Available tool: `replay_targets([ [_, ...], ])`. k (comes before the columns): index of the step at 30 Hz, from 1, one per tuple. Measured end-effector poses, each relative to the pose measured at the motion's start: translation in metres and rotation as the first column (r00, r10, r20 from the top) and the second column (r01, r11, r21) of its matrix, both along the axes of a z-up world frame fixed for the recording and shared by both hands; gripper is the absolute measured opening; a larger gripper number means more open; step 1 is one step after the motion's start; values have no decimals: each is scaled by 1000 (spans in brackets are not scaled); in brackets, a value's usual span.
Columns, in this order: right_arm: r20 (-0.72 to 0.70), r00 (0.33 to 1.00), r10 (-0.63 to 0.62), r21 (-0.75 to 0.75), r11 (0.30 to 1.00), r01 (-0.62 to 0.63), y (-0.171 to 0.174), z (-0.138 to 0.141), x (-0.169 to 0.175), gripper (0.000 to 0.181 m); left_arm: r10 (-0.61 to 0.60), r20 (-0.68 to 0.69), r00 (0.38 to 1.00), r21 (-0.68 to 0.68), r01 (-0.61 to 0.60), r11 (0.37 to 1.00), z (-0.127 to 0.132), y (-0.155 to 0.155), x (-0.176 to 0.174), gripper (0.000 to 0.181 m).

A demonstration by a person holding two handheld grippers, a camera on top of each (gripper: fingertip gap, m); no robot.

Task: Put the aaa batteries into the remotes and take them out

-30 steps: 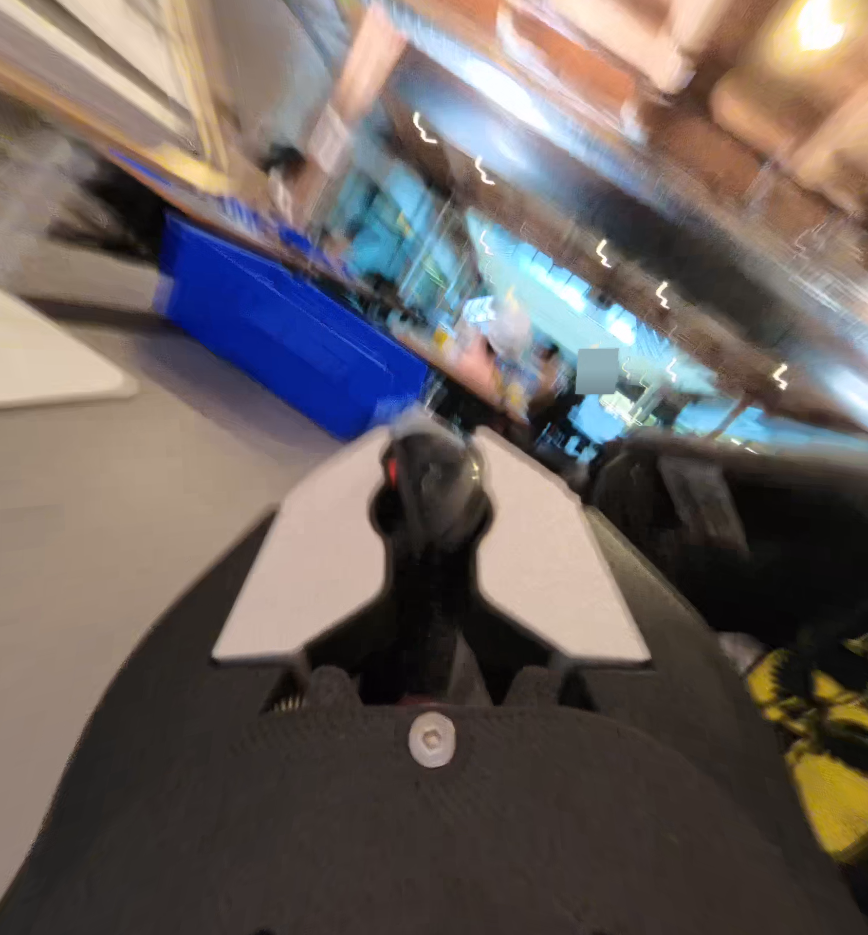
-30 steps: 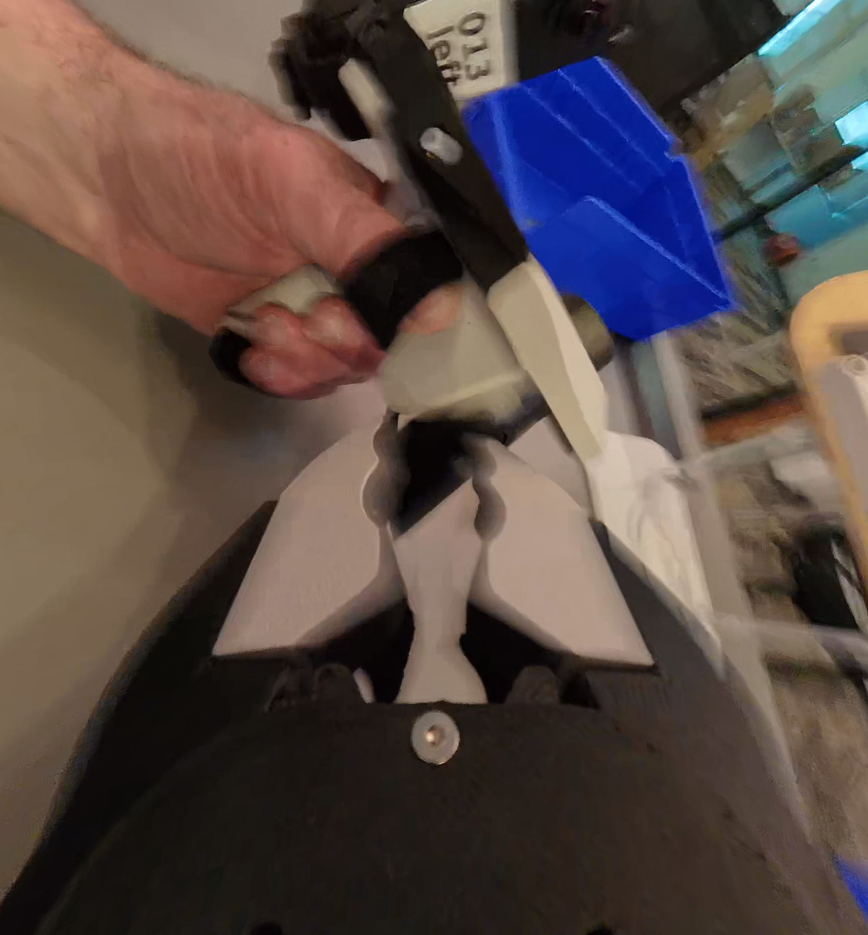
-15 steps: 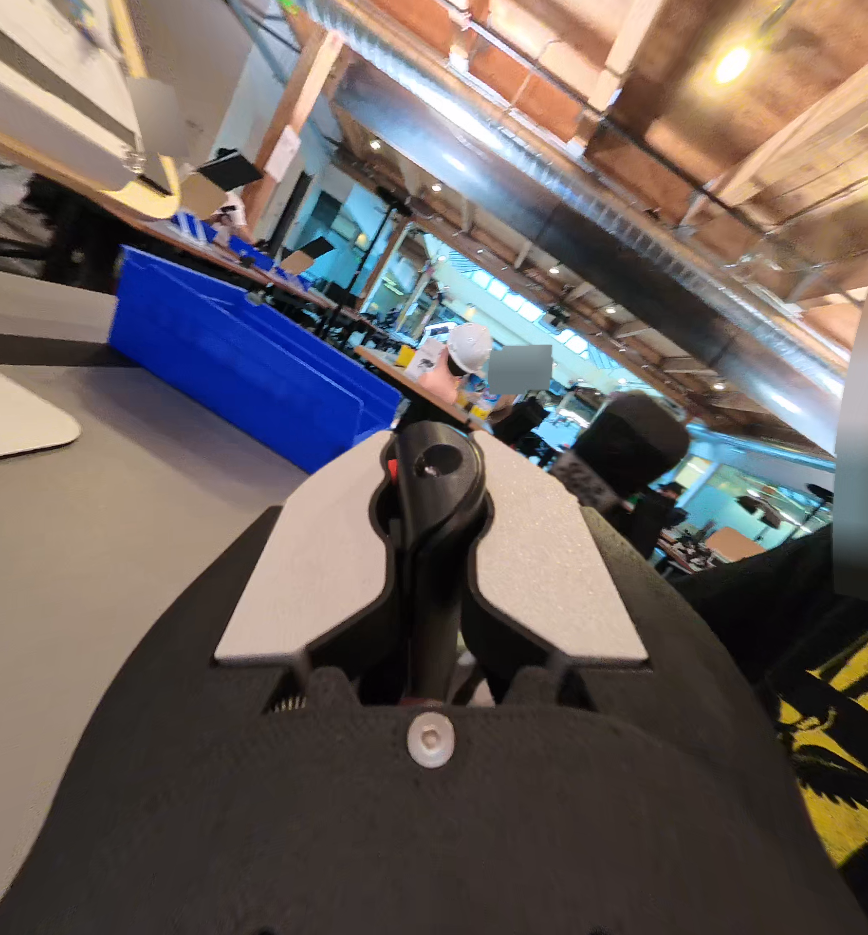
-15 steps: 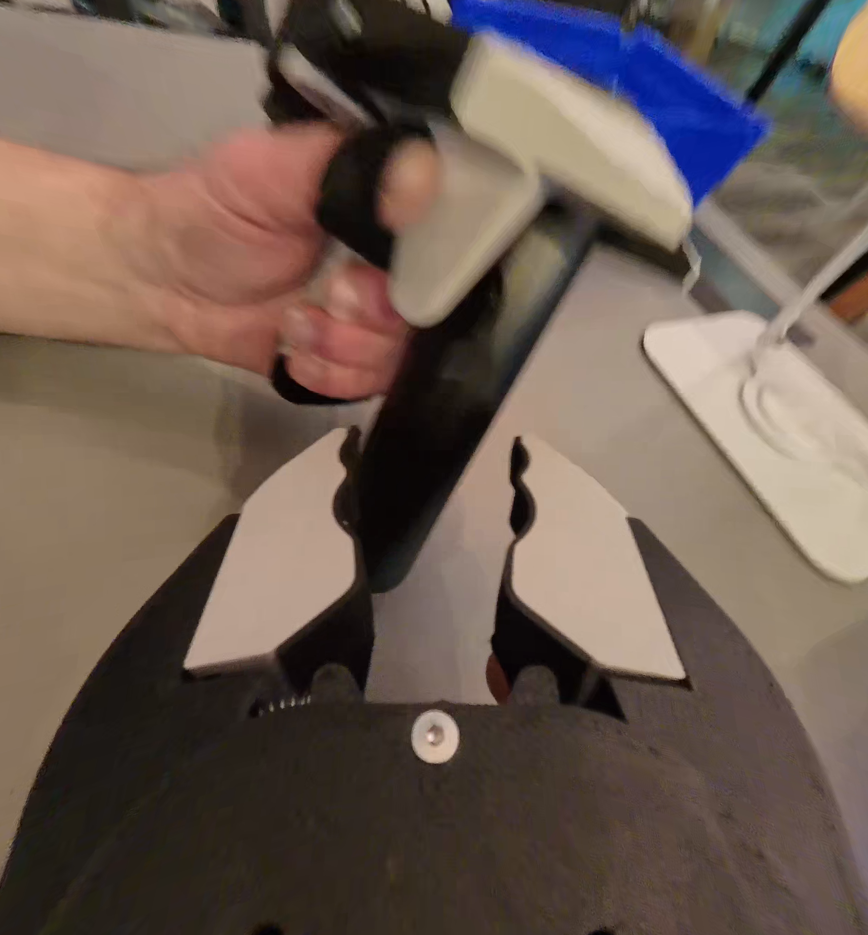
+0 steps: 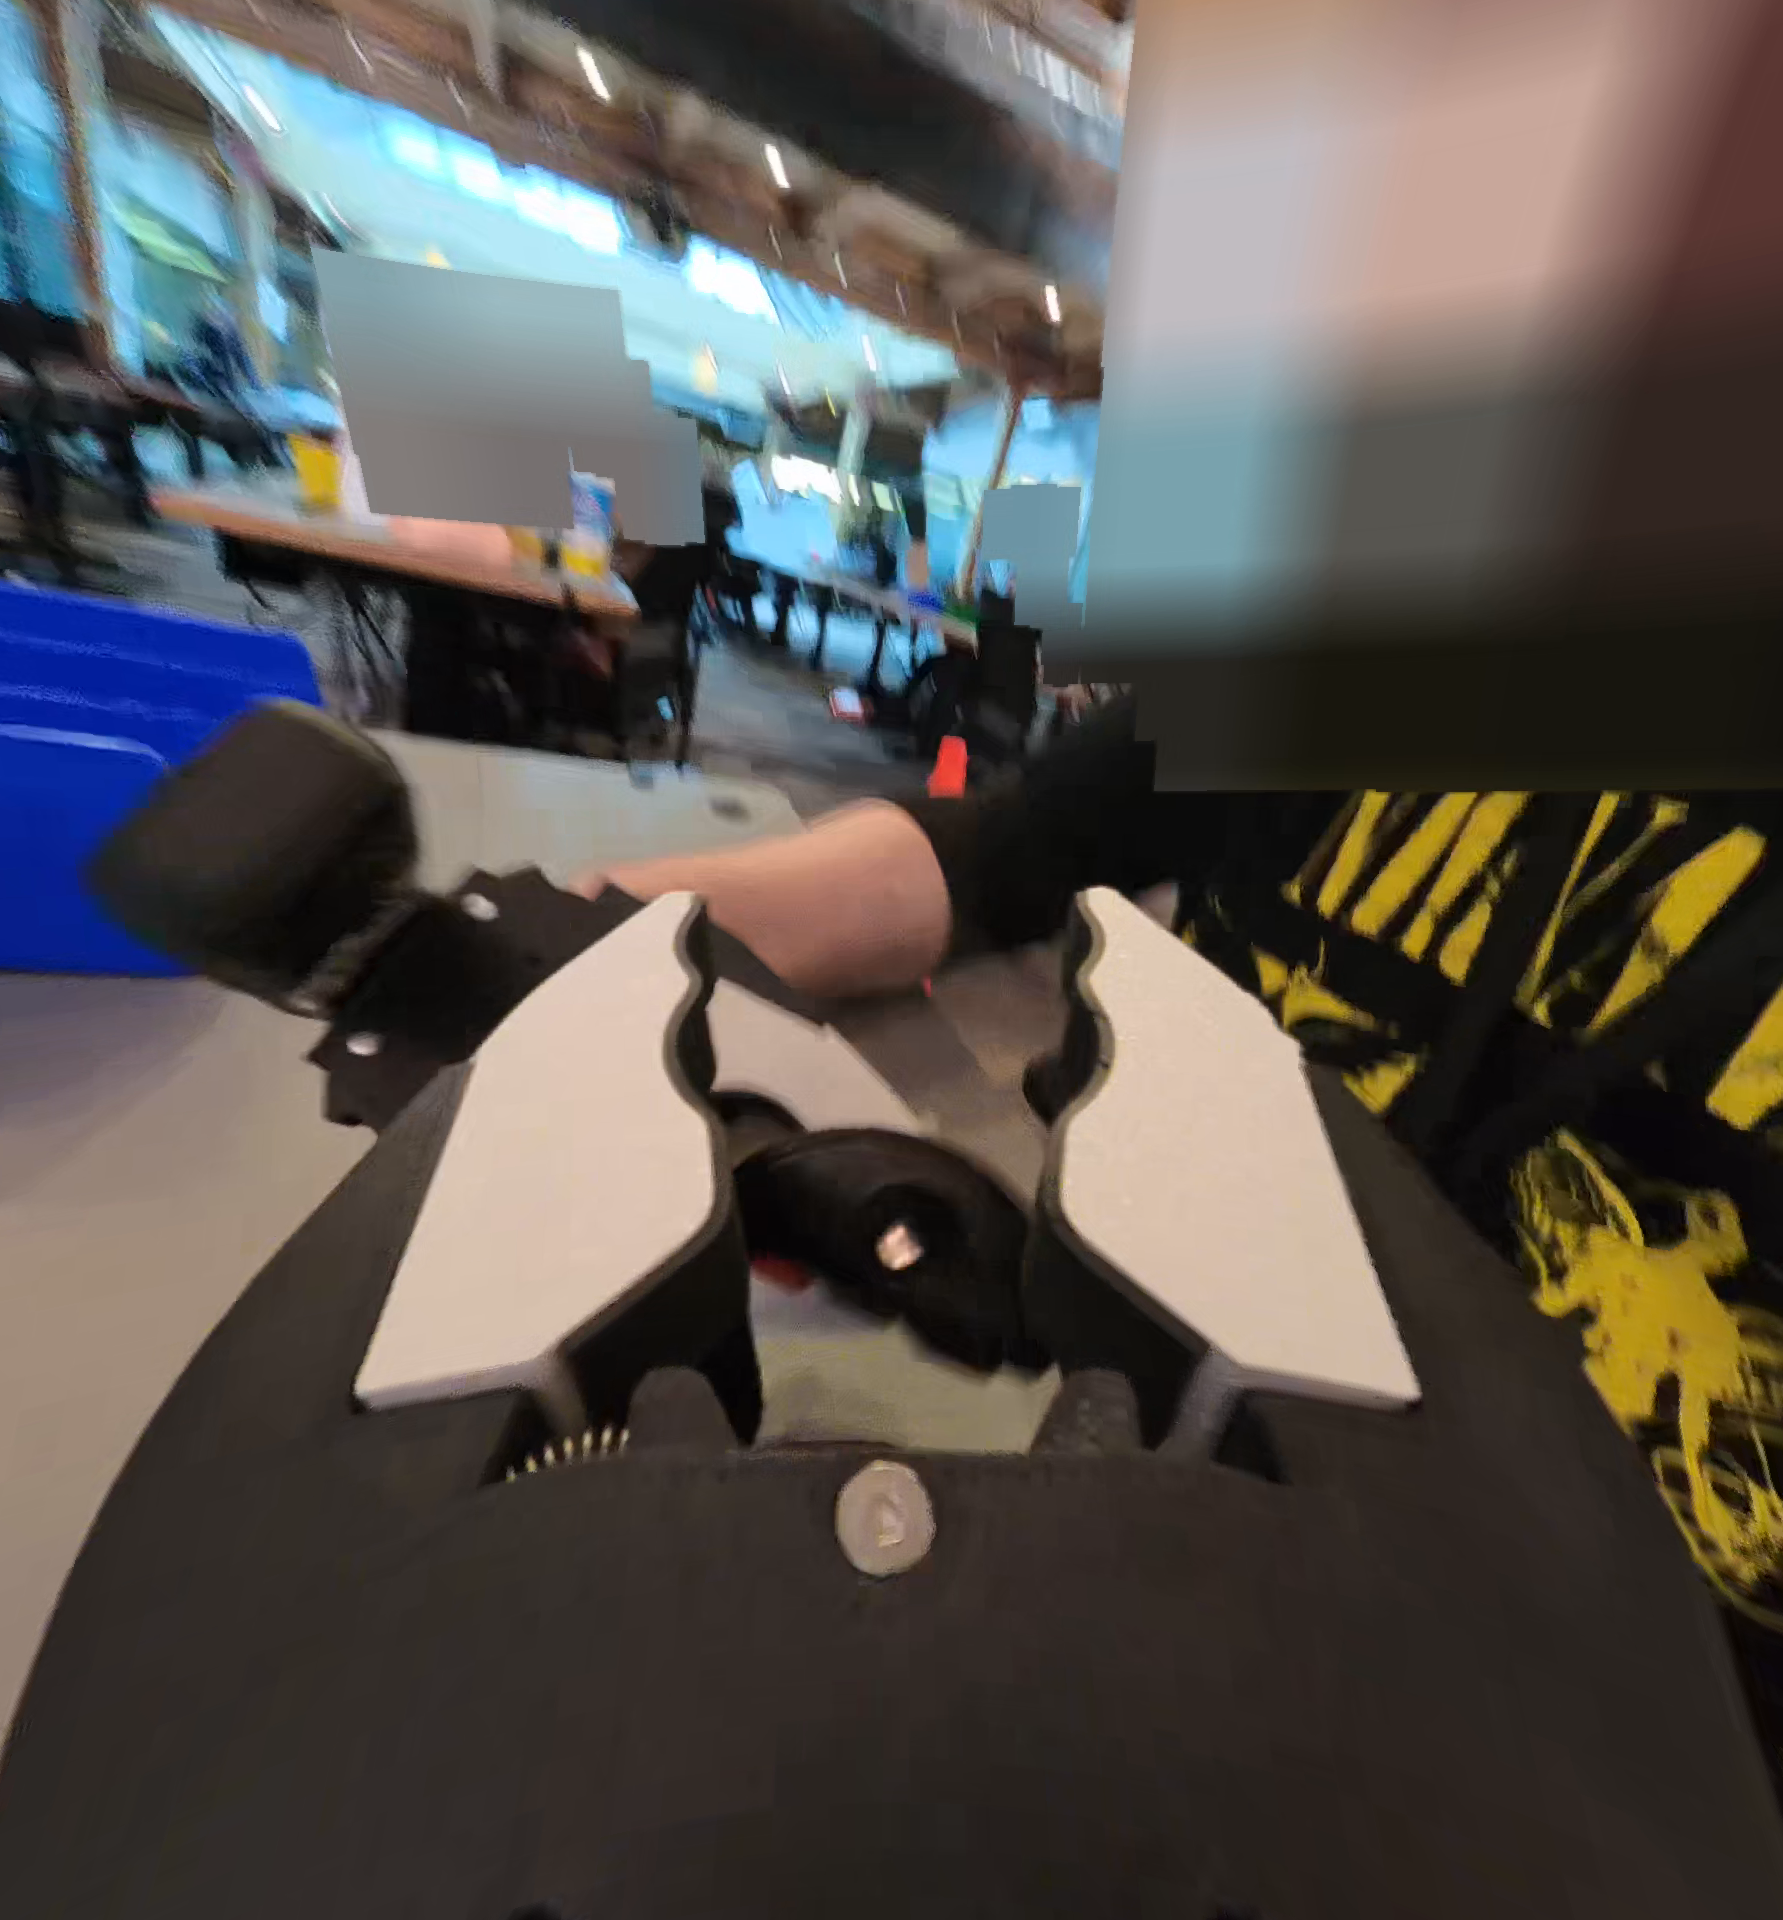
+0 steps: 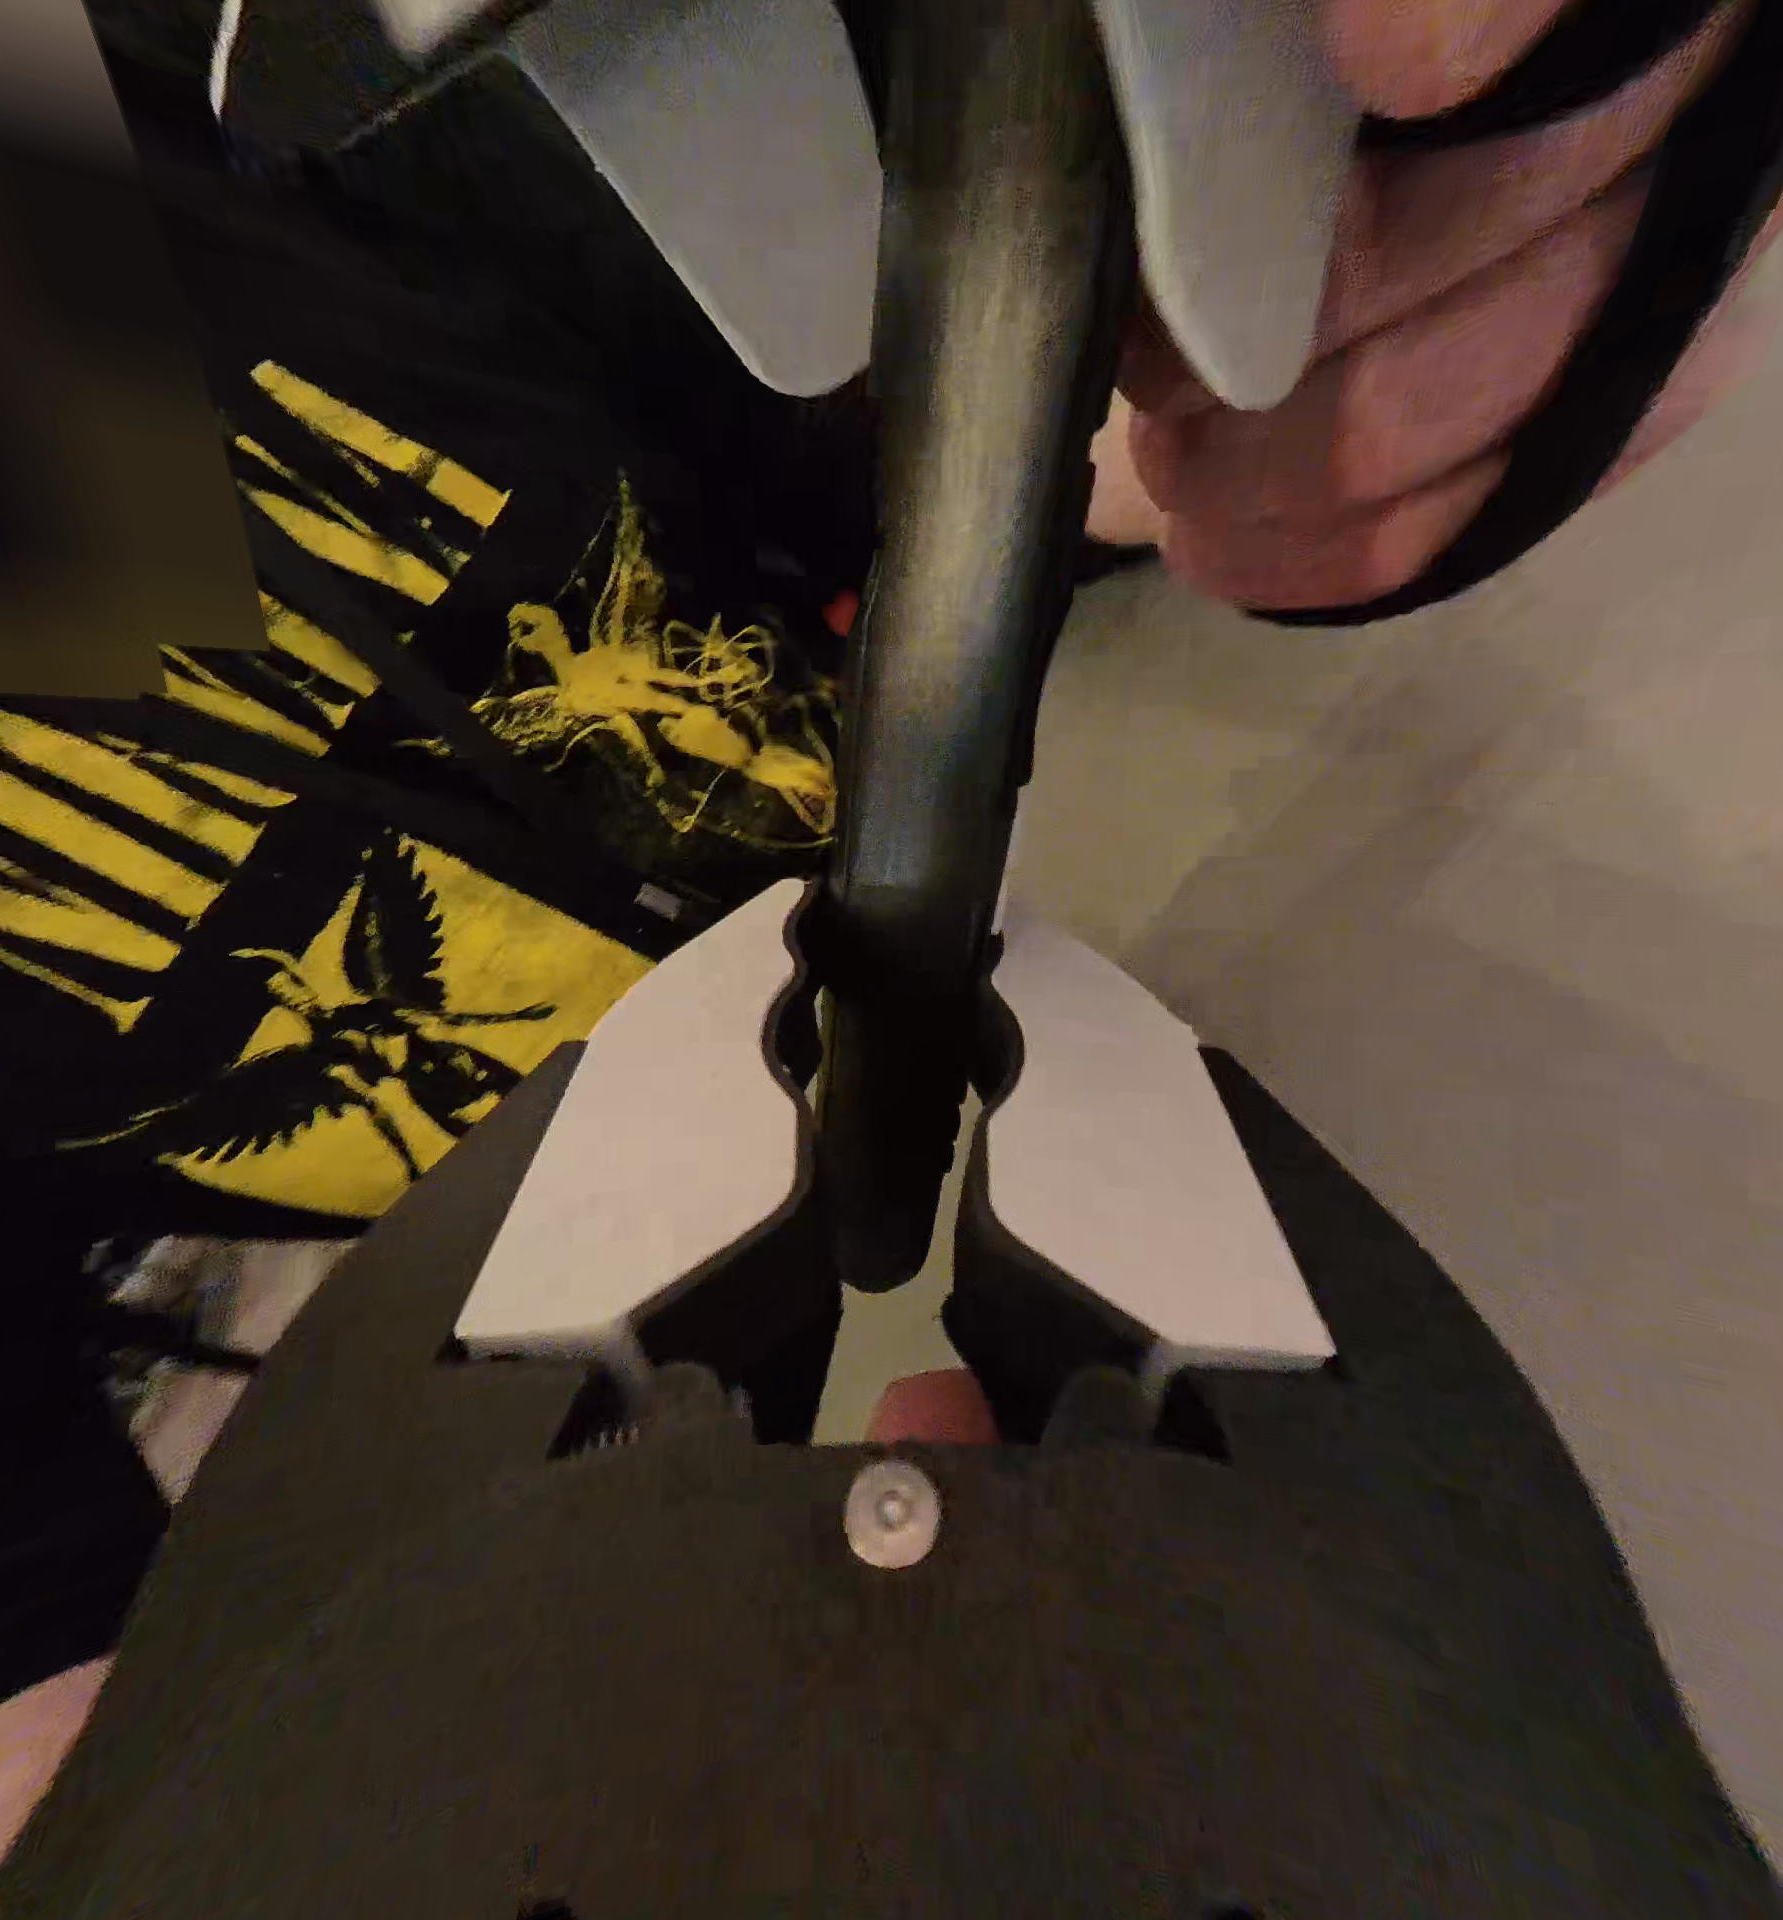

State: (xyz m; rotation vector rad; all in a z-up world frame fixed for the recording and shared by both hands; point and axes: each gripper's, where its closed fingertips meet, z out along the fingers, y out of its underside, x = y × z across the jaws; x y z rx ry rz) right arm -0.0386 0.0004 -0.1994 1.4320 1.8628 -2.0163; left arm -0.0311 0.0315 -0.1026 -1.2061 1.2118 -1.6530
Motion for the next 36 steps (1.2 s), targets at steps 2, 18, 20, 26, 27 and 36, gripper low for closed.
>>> replay_targets([
  [2, 14, 991, 132, -19, 991, -132, -7, 0, 10, 25, -25, -28, 999, 34, 26, 999, -6, -9, 1, 61],
  [18, -171, 941, 290, -148, 937, -316, -1, 29, 19, 24, 77, 78, 994, 175, -90, 980, 2, -12, 13, 62],
  [20, -150, 945, 292, -143, 939, -313, -1, 26, 17, 24, 95, 61, 994, 200, -105, 974, 0, -11, 13, 60],
  [26, -133, 987, -88, 69, 993, 98, 31, 16, -11, 54, 231, 69, 971, 138, -239, 961, -6, 11, 7, 60],
  [27, -169, 965, -198, 164, 960, 226, 43, 17, -13, 57, 255, 71, 964, 128, -263, 956, -6, 16, 6, 60],
  [36, -571, 660, -488, 672, 184, 717, 70, 33, -23, 55, 473, 26, 881, -150, -464, 873, -20, 71, -2, 60],
])
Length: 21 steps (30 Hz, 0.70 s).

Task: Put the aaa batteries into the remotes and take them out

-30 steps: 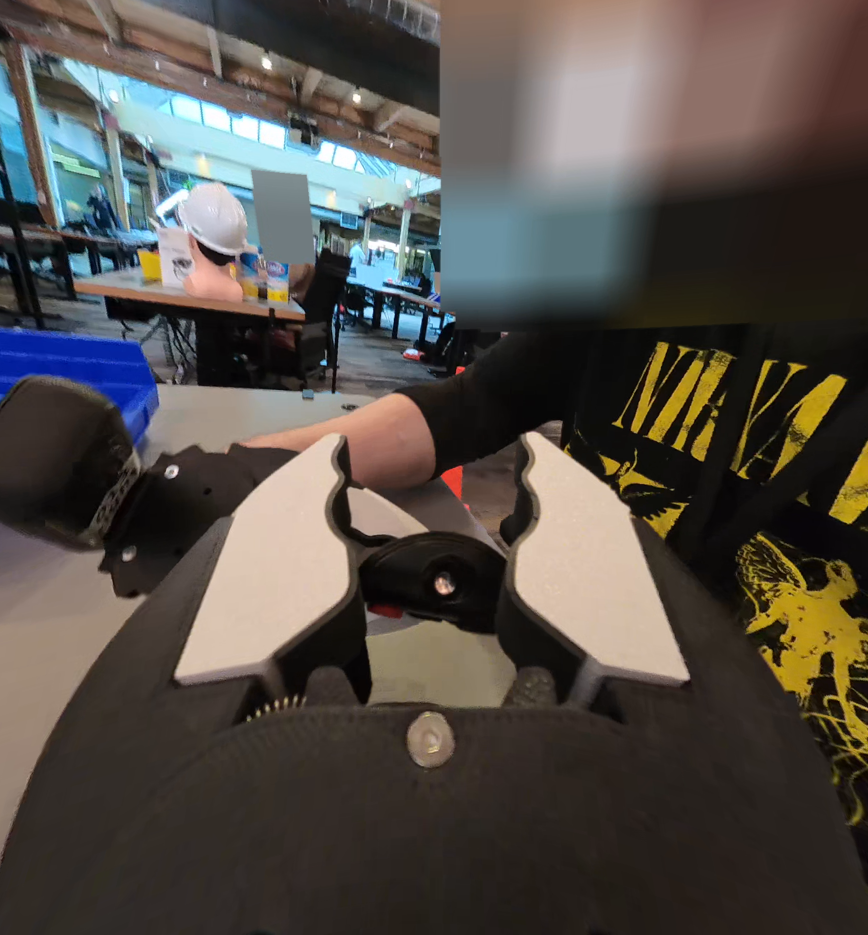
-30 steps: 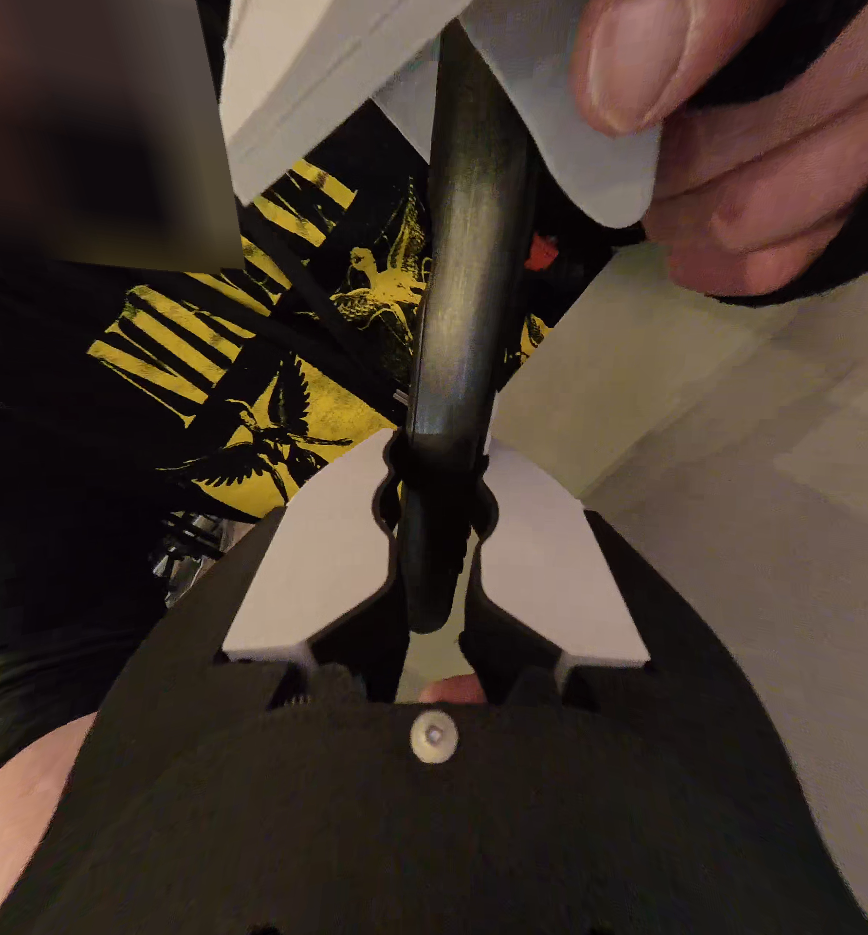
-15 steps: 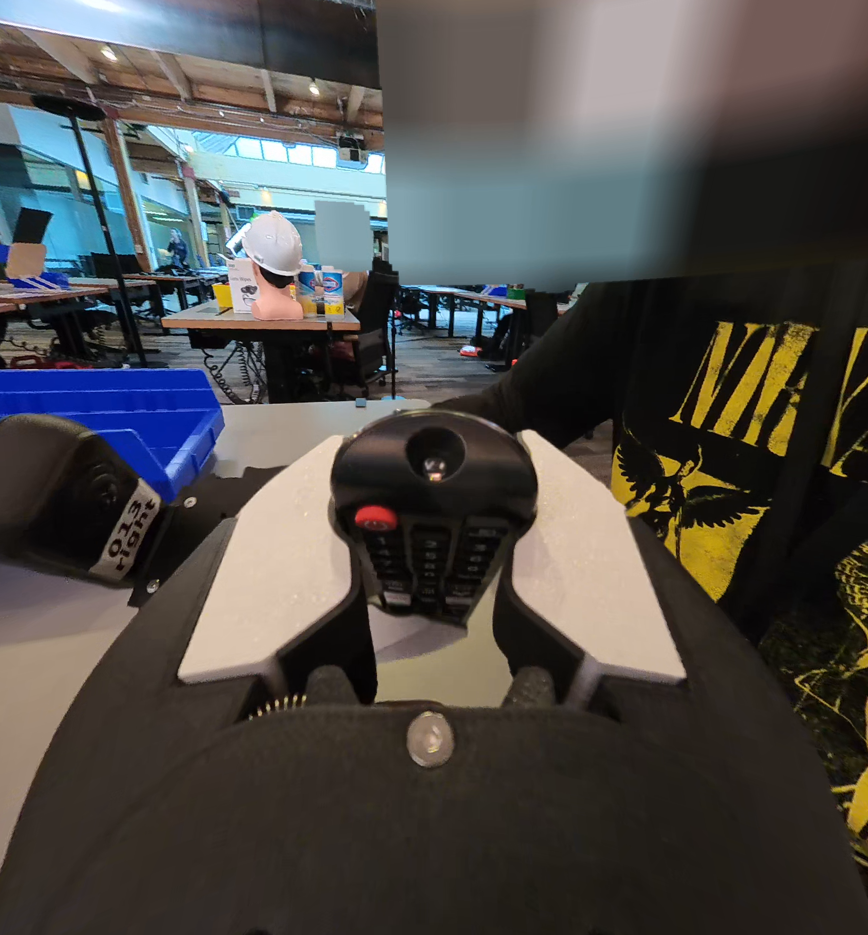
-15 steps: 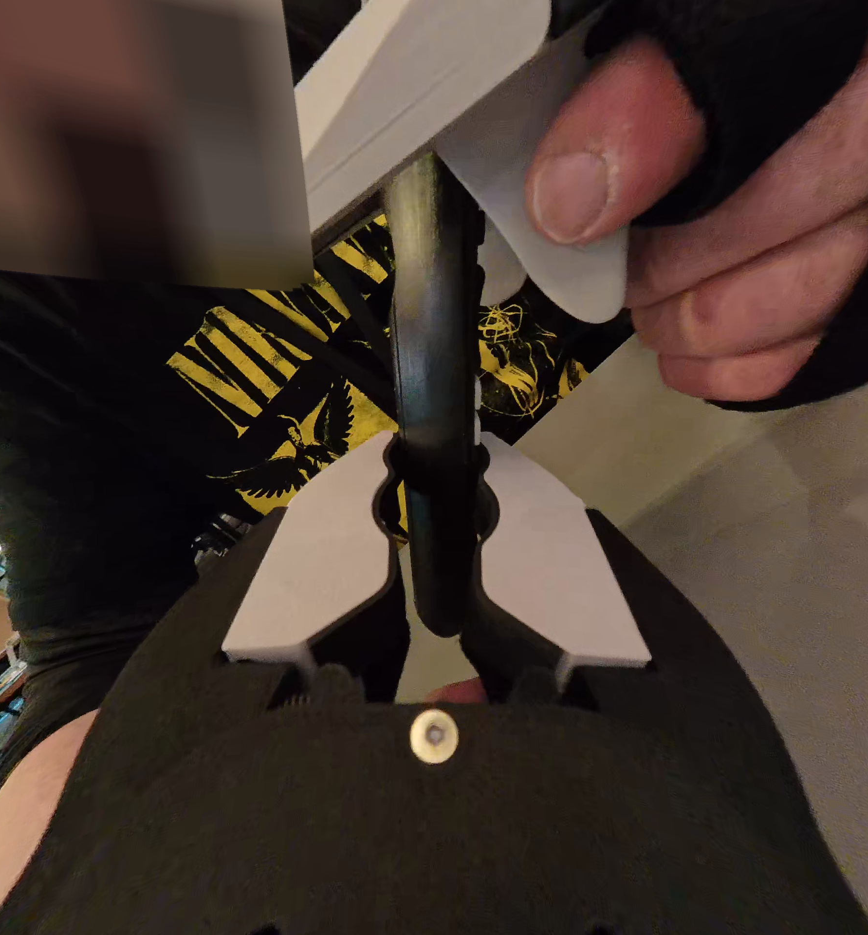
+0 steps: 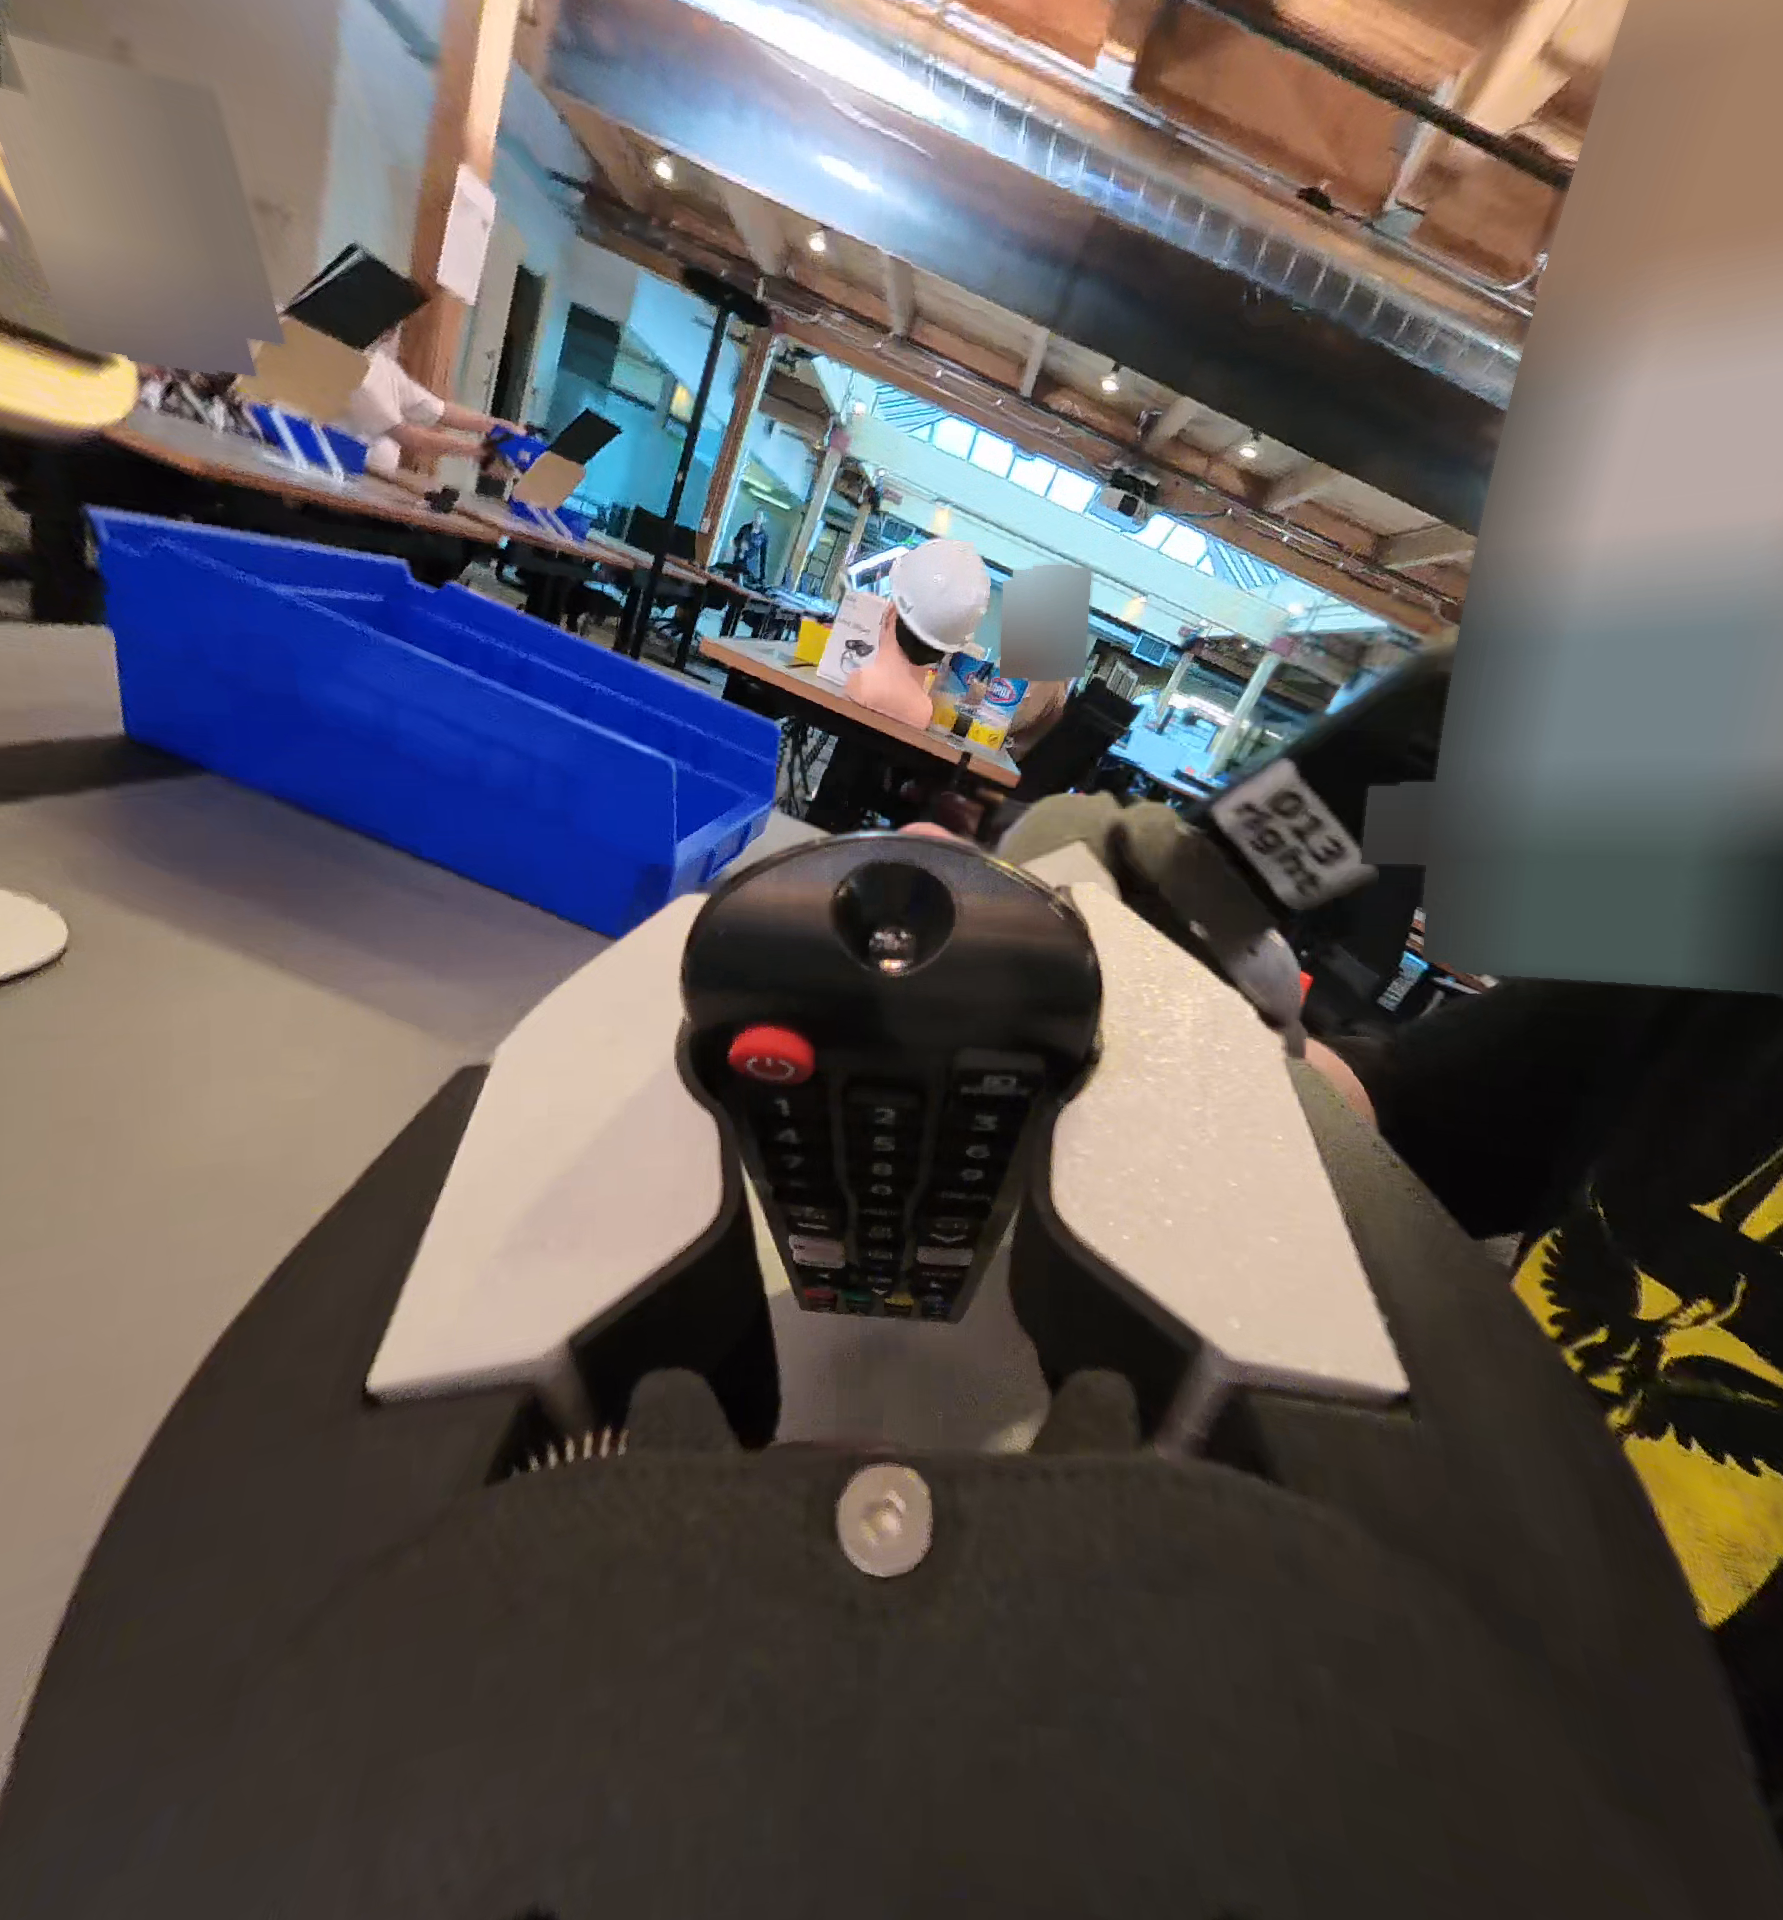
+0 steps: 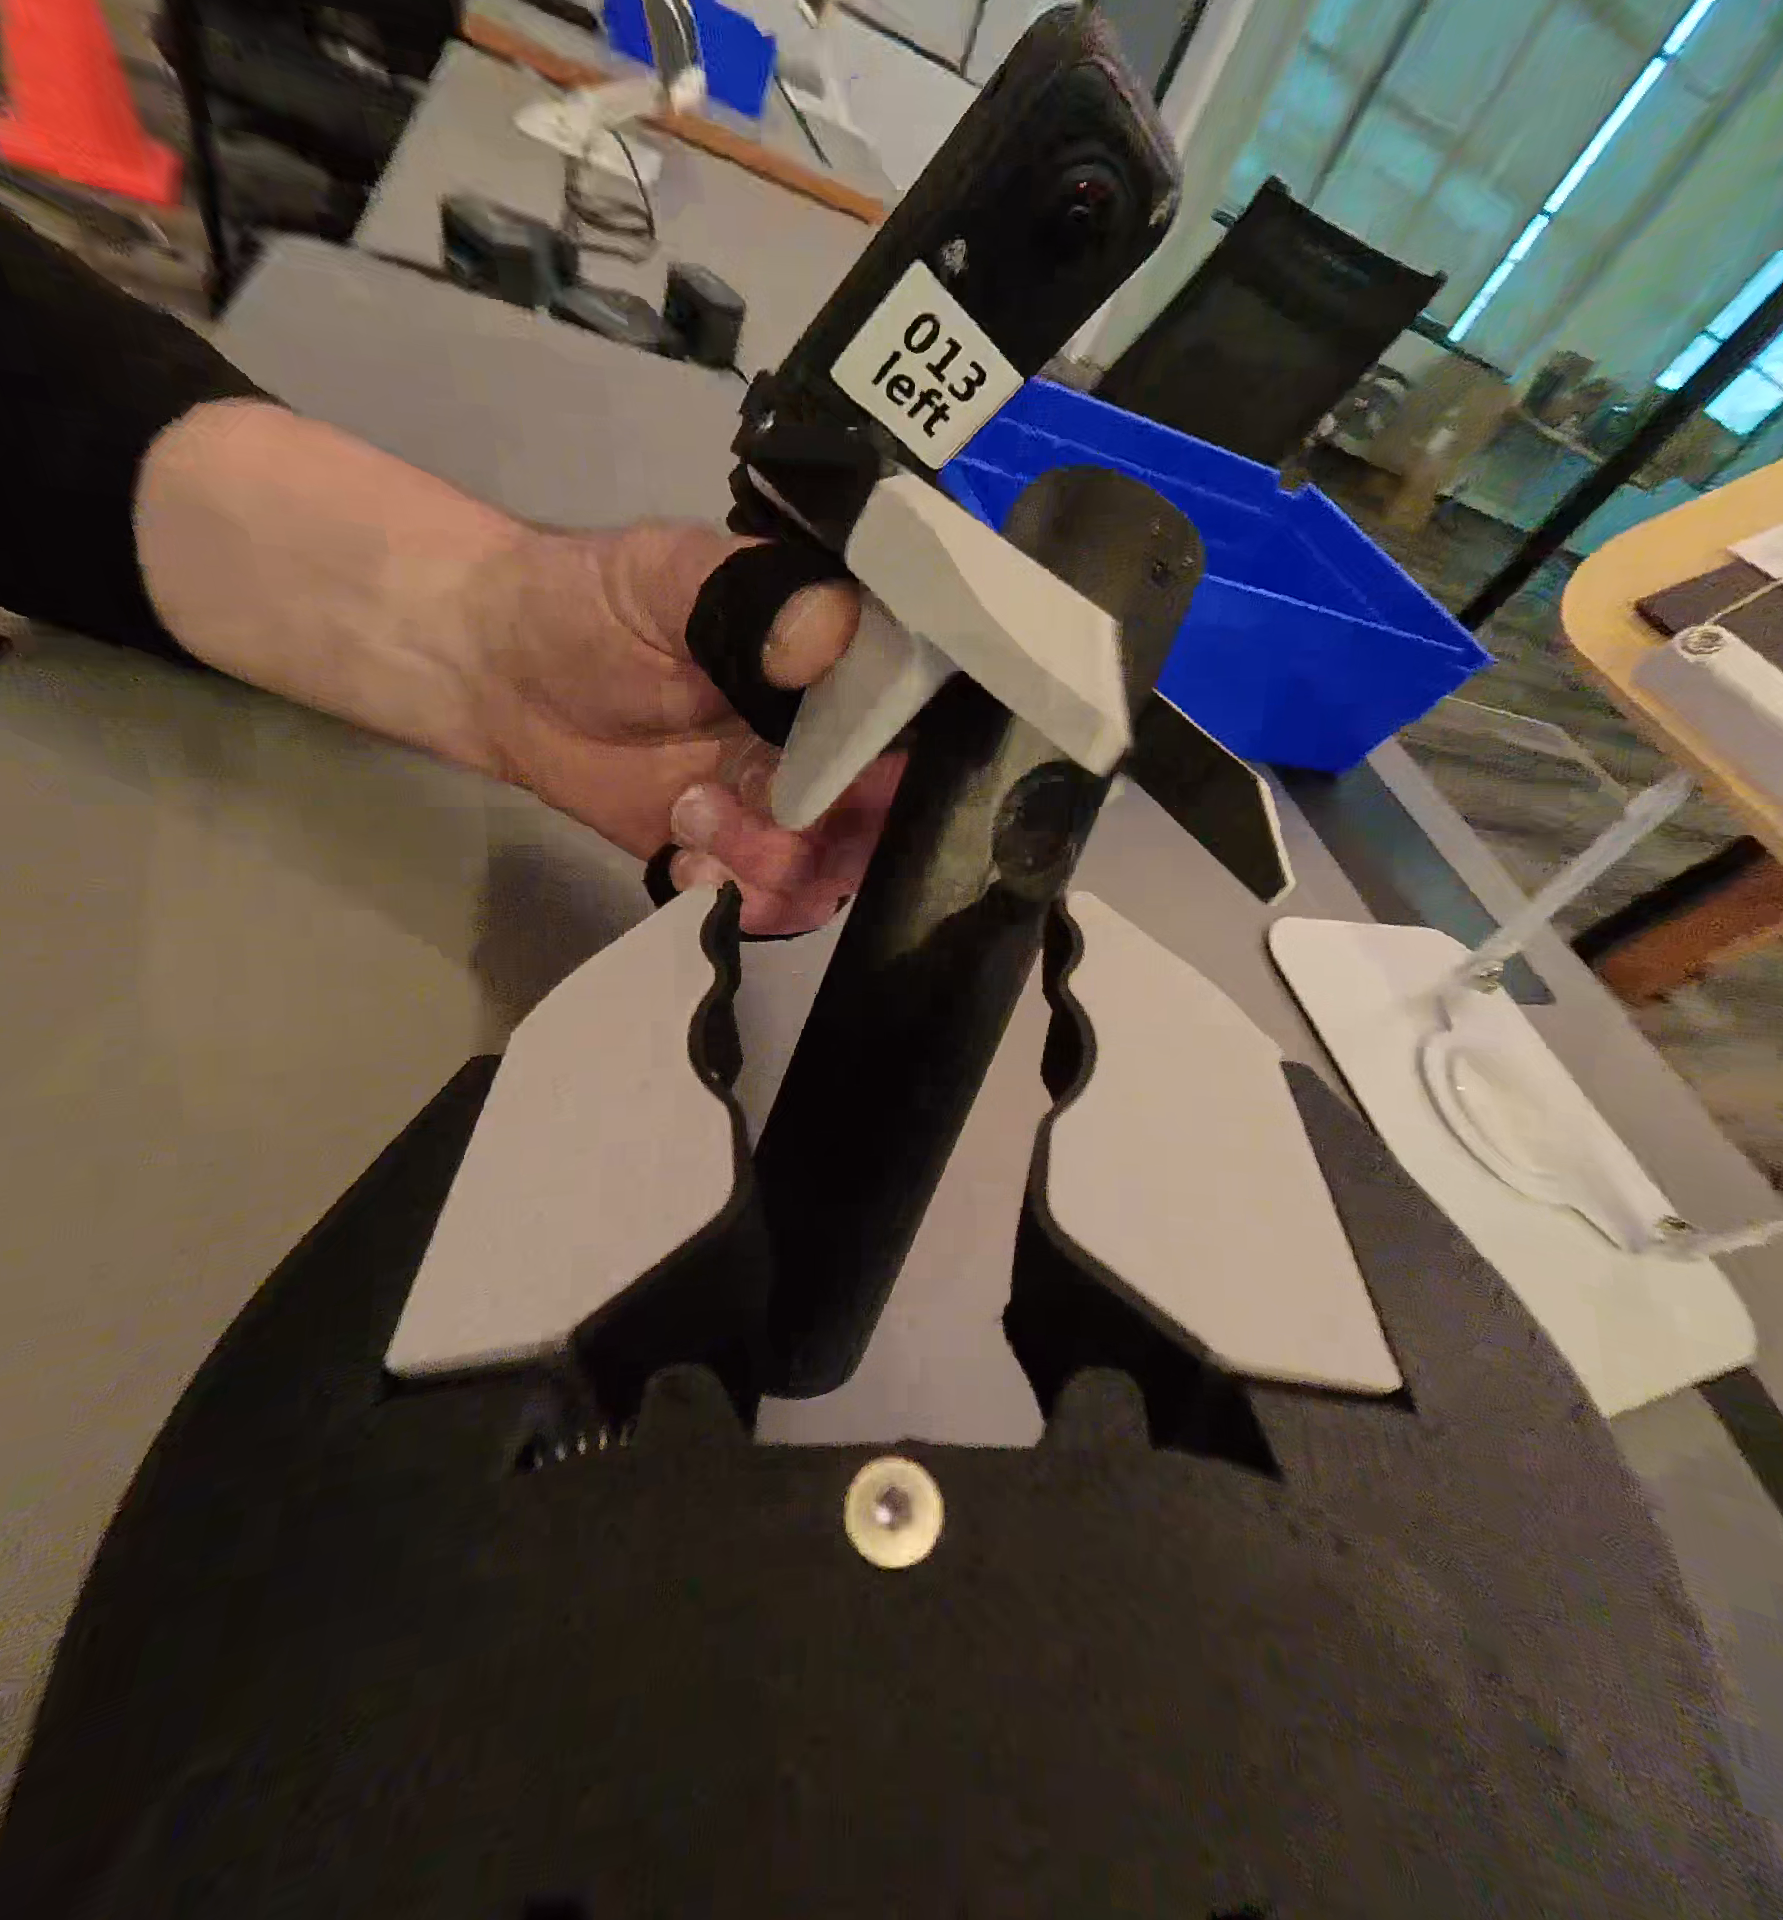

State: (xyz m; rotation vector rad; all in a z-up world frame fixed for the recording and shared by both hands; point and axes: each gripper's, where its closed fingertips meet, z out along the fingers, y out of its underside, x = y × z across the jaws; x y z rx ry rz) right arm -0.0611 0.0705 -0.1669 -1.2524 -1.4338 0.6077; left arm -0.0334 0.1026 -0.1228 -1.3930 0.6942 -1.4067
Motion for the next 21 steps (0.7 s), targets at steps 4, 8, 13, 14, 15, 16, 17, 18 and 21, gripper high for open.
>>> replay_targets([
  [4, 80, 989, -121, 199, 974, 103, 15, -5, -8, 41, 1, -1, 1000, -84, -1, 996, -9, 6, 4, 59],
  [8, 157, 978, -135, 264, 960, 91, 21, -16, -5, 37, 2, -44, 999, -122, -8, 992, -21, 11, 6, 60],
  [13, 240, 962, -131, 298, 953, 56, 24, -25, -2, 38, 2, -52, 999, -180, -11, 984, -28, 15, 7, 60],
  [14, 257, 958, -131, 303, 952, 49, 25, -26, -3, 38, 1, -48, 999, -195, -11, 981, -30, 17, 5, 60],
  [15, 269, 954, -129, 301, 953, 44, 26, -27, -4, 37, 7, -52, 999, -208, -18, 978, -31, 18, 4, 60],
  [16, 279, 953, -121, 297, 954, 35, 27, -27, -5, 37, 16, -50, 999, -218, -27, 976, -32, 19, 2, 59],
  [17, 290, 950, -115, 286, 958, 28, 27, -28, -6, 36, 17, -44, 999, -226, -27, 974, -34, 20, 1, 59],
  [18, 306, 945, -114, 288, 957, 22, 28, -29, -7, 35, 20, -38, 999, -236, -29, 971, -34, 21, -1, 59],
  [21, 334, 937, -104, 281, 960, 7, 30, -31, -7, 35, 23, -38, 999, -247, -32, 968, -36, 23, -1, 59],
])
